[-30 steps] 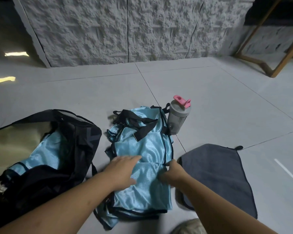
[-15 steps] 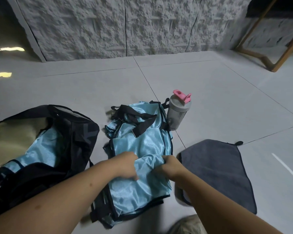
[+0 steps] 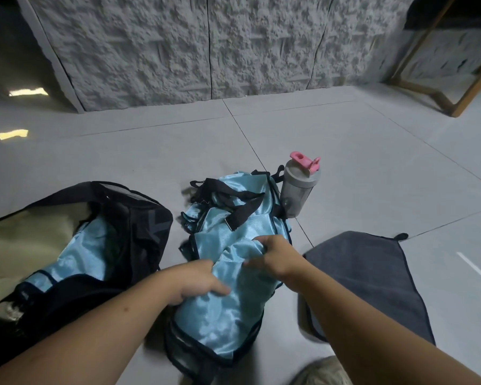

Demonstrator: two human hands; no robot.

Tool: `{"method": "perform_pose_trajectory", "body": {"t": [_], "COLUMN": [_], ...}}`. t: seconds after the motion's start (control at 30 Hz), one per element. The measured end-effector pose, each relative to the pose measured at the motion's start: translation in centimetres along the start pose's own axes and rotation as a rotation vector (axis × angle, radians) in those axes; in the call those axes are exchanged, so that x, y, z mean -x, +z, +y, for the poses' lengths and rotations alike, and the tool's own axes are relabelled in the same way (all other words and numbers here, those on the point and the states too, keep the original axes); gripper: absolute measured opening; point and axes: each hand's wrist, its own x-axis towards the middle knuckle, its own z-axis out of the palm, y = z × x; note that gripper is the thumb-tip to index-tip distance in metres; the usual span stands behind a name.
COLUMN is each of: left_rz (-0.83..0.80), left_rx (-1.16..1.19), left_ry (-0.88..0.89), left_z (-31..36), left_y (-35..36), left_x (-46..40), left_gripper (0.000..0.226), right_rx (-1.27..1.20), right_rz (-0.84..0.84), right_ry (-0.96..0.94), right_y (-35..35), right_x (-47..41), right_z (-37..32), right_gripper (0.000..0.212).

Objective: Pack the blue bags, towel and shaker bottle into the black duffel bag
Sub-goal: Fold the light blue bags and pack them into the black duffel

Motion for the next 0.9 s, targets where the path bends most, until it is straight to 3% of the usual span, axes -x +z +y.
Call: {"method": "perform_pose_trajectory", "body": {"t": [0.13, 0.27, 0.37, 0.4, 0.53, 0.8, 0.9], "left_rz": [-0.041, -0.073, -0.042, -0.028, 0.011, 0.094, 0.156], "left_rx": [0.246, 0.579, 0.783, 0.827, 0.916, 0.955, 0.972], "left_ry": [0.004, 0.049, 0.112, 0.134, 0.208, 0.259, 0.266], "left_z": [-0.2, -0.9, -0.6, -0.5, 0.4, 0.6, -0.1], "left_y": [0.1, -0.3, -0.6, -0.7, -1.4, -4.3, -6.1], "left_x": [1.5, 2.7, 4.1, 4.5, 5.9, 8.9, 11.1], "left_gripper": [0.042, 0.03, 0.034, 0.038, 0.043, 0.036, 0.045], "right_rx": [-0.012, -0.227, -0.516, -0.592, -0.77, -0.604, -0.595], "right_rz": [0.058, 0.142, 0.06, 0.003, -0.275, -0.345, -0.329], "right_ry": [0.012, 0.108, 0.242, 0.276, 0.286, 0.234, 0.2], "right_y": [0.4, 0.4, 0.7, 0.8, 1.2, 2.7, 4.2], "right_x": [0.0, 0.7, 1.1, 1.2, 2.8, 3.1, 3.2], "right_z": [-0.2, 0.3, 0.6, 0.6, -1.6, -8.0, -11.1], "right_gripper": [0.025, 0.063, 0.102, 0.105, 0.058, 0.045, 0.037]}}
